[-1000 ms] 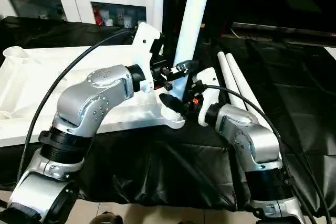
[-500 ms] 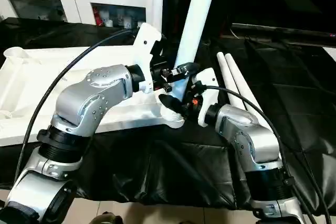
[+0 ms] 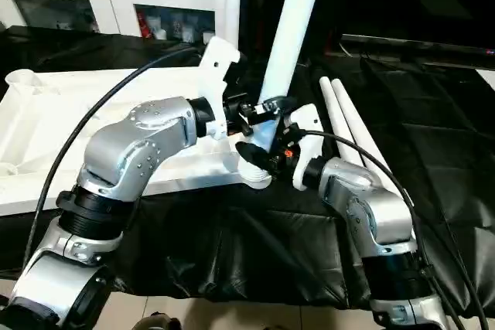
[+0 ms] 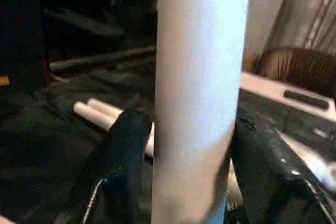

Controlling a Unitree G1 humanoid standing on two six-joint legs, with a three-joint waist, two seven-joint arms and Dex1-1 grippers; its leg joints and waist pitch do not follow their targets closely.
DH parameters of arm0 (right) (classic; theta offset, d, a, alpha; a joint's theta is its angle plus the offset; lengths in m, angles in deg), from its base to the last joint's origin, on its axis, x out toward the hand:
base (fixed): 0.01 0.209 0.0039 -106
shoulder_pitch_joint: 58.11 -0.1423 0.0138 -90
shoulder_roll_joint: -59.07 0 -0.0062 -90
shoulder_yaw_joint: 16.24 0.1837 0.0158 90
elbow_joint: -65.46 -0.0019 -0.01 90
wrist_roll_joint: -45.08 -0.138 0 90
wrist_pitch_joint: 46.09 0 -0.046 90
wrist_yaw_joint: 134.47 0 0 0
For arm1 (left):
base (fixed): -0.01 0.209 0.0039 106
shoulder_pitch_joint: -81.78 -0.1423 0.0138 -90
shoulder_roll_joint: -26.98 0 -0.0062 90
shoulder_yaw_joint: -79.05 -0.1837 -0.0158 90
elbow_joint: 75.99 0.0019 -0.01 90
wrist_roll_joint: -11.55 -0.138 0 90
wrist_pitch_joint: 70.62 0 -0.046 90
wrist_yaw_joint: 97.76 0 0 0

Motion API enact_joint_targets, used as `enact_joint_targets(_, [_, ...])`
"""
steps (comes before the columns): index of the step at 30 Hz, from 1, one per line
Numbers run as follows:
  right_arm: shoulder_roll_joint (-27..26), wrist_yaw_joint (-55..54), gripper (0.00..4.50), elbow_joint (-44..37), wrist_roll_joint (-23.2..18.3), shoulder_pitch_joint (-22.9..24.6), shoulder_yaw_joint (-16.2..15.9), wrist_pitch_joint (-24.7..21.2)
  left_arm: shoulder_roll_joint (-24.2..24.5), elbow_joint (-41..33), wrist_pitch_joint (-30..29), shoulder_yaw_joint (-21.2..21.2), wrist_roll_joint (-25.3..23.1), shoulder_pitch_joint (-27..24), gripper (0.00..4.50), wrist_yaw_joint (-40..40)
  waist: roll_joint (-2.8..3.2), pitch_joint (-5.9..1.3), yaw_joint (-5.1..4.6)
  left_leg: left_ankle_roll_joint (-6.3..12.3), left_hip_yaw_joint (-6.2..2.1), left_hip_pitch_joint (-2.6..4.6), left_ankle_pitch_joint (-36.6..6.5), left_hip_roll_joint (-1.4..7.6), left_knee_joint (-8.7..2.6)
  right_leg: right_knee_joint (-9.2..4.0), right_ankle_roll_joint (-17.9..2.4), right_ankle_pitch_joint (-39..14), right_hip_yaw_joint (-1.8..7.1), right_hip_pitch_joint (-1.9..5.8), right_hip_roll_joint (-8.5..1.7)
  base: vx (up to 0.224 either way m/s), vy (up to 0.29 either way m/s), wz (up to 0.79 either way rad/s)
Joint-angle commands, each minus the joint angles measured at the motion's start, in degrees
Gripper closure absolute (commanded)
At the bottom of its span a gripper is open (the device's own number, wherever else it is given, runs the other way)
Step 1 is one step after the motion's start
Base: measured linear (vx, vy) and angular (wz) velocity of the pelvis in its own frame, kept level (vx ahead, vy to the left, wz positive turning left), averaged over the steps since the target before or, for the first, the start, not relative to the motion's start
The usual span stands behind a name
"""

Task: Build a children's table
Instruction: Pick table leg

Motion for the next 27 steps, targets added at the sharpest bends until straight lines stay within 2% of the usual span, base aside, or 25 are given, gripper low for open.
enact_joint_targets(1, [-0.30, -1.36, 2.59, -0.95, -0.09, -0.20, 2.26, 1.28, -0.28, 0.73, 5.63, 1.78, -0.75, 1.29, 1.53, 0.39, -0.41, -4.38, 0.03, -0.60, -0.87, 0.99, -13.18, 1.14, -3.72, -4.67, -8.49, -16.70, 0.88, 2.73, -2.36, 0.000, 0.000, 0.00])
enact_joint_targets(3, [-1.02, -2.69, 2.59, -0.36, 0.10, -0.46, 3.07, 1.96, -0.40, 1.13, 9.00, 3.04, -1.24, 1.81, 1.55, 1.02, -0.42, -4.42, -0.02, -0.76, -0.87, 1.02, -13.26, 1.17, -3.72, -4.71, -8.14, -16.91, 0.88, 2.68, -2.40, 0.000, 0.000, 0.00])
enact_joint_targets(7, [-2.07, -6.25, 2.59, 1.94, 1.26, -1.03, 4.81, 3.55, 2.70, 2.10, 10.16, 3.33, -0.52, 2.24, 1.55, -4.24, -0.16, -4.43, -0.18, -1.24, -0.82, 1.22, -13.25, 1.13, -3.77, -4.47, -8.28, -16.09, 0.88, 2.44, -2.21, 0.000, 0.000, 0.00])
enact_joint_targets(10, [-2.03, -9.34, 2.59, 3.91, 2.90, -1.33, 6.41, 5.83, 9.39, 7.99, 16.07, -2.57, -6.25, 0.65, 1.55, -11.96, 0.02, -4.42, -0.29, -1.65, -0.81, 1.41, -13.81, 1.02, -3.90, -4.61, -7.12, -17.43, 0.98, 2.22, -2.16, 0.000, 0.000, 0.00])
enact_joint_targets(11, [-1.95, -9.49, 2.59, 4.13, 3.03, -1.32, 6.72, 6.19, 10.26, 9.91, 17.57, -3.51, -7.12, 0.29, 1.55, -13.39, 0.04, -4.42, -0.32, -1.86, -0.84, 1.33, -13.74, 0.92, -4.00, -4.73, -6.38, -17.84, 1.01, 2.24, -2.12, 0.000, 0.000, 0.00])
enact_joint_targets(12, [-1.88, -9.53, 2.59, 4.27, 3.03, -1.26, 7.01, 6.38, 11.13, 11.70, 19.34, -4.76, -8.22, -0.03, 1.55, -14.93, 0.02, -4.49, -0.28, -2.18, -0.85, 1.41, -13.57, 0.96, -4.03, -4.51, -6.47, -17.10, 1.04, 2.29, -2.20, 0.000, 0.000, 0.00])
enact_joint_targets(14, [-1.70, -9.37, 2.59, 4.30, 2.97, -1.10, 7.18, 6.28, 11.95, 14.01, 21.37, -6.08, -9.29, -0.42, 1.55, -16.93, 0.14, -4.63, -0.40, -2.48, -0.86, 1.38, -13.29, 1.12, -4.02, -4.09, -7.36, -15.05, 1.05, 2.42, -2.26, 0.000, 0.000, 0.00])
enact_joint_targets(16, [-1.37, -9.04, 2.59, 3.94, 3.10, -0.62, 7.22, 6.57, 12.90, 19.08, 25.80, -8.17, -11.40, -0.92, 1.55, -20.18, 0.12, -4.72, -0.24, -1.67, -0.75, 1.45, -12.16, 1.10, -3.92, -4.07, -8.34, -12.32, 1.11, 2.40, -2.30, 0.000, 0.000, 0.00])
enact_joint_targets(17, [-1.31, -9.05, 2.59, 3.74, 3.14, -0.39, 7.27, 6.72, 13.22, 22.05, 27.41, -9.00, -12.23, -0.94, 1.55, -22.02, 0.03, -4.75, -0.19, -1.50, -0.69, 1.34, -11.88, 1.05, -3.89, -3.98, -8.74, -11.57, 1.13, 2.56, -2.36, 0.000, 0.000, 0.00])
enact_joint_targets(19, [-1.33, -9.36, 2.59, 3.30, 3.10, 0.10, 7.37, 7.40, 13.71, 29.23, 31.05, -10.87, -14.61, 0.02, 1.55, -24.19, 0.20, -4.76, -0.22, -1.63, -0.69, 1.36, -12.20, 1.10, -3.91, -3.87, -8.95, -11.42, 1.16, 2.63, -2.44, 0.000, 0.000, 0.00])
enact_joint_targets(20, [-1.48, -9.60, 2.59, 2.86, 3.11, 0.50, 7.46, 7.61, 13.56, 35.05, 33.23, -11.37, -15.70, 1.27, 1.55, -25.93, 0.44, -4.79, -0.22, -1.80, -0.76, 1.43, -12.48, 1.14, -3.94, -3.81, -9.09, -11.40, 1.16, 2.61, -2.53, 0.000, 0.000, 0.00])
enact_joint_targets(21, [-1.50, -9.63, 2.59, 2.79, 3.12, 0.56, 7.46, 7.61, 13.52, 35.50, 33.33, -11.34, -15.71, 1.37, 1.55, -26.13, 0.25, -4.80, -0.25, -1.81, -0.66, 1.50, -12.75, 0.98, -3.91, -3.96, -8.93, -11.72, 1.16, 2.59, -2.45, 0.000, 0.000, 0.00])
enact_joint_targets(22, [-1.58, -9.73, 2.59, 2.52, 3.12, 0.75, 7.49, 7.55, 13.43, 36.89, 33.35, -11.23, -15.60, 1.60, 1.83, -27.02, 0.32, -4.79, -0.23, -1.88, -0.76, 1.49, -12.87, 1.06, -3.98, -3.90, -9.26, -11.55, 1.16, 2.66, -2.54, 0.000, 0.000, 0.00])
enact_joint_targets(23, [-1.66, -9.86, 2.59, 2.13, 3.07, 0.99, 7.52, 7.42, 13.41, 37.93, 32.87, -11.13, -15.28, 1.66, 1.83, -28.20, 0.49, -4.71, -0.20, -2.13, -0.76, 1.56, -13.62, 1.18, -4.04, -3.95, -9.91, -11.69, 1.15, 2.58, -2.68, 0.000, 0.000, 0.00])
enact_joint_targets(25, [-1.70, -9.87, 2.59, 1.54, 2.96, 1.42, 7.60, 7.20, 13.82, 40.13, 33.65, -12.20, -16.57, 1.87, 1.96, -29.09, 0.46, -4.69, -0.24, -2.15, -0.80, 1.60, -14.60, 1.29, -4.07, -3.88, -10.99, -11.41, 1.14, 2.63, -2.73, 0.000, 0.000, 0.00])
enact_joint_targets(26, [-1.72, -9.83, 2.59, 1.01, 2.82, 1.72, 7.60, 7.00, 13.91, 41.01, 34.88, -12.28, -17.24, 2.08, 2.22, -28.45, 0.87, -4.69, -0.21, -2.24, -0.84, 1.70, -14.87, 1.33, -4.06, -3.79, -11.09, -11.38, 1.17, 2.56, -2.71, 0.000, 0.000, 0.00])
enact_joint_targets(27, [-1.72, -9.83, 2.59, 1.01, 2.82, 1.72, 7.60, 7.00, 13.91, 41.01, 34.88, -12.28, -17.24, 2.08, 2.22, -28.45, 0.62, -4.60, -0.31, -2.14, -0.83, 1.65, -15.39, 1.34, -4.11, -3.91, -11.15, -11.60, 1.17, 2.64, -2.72, 0.000, 0.000, 0.00])
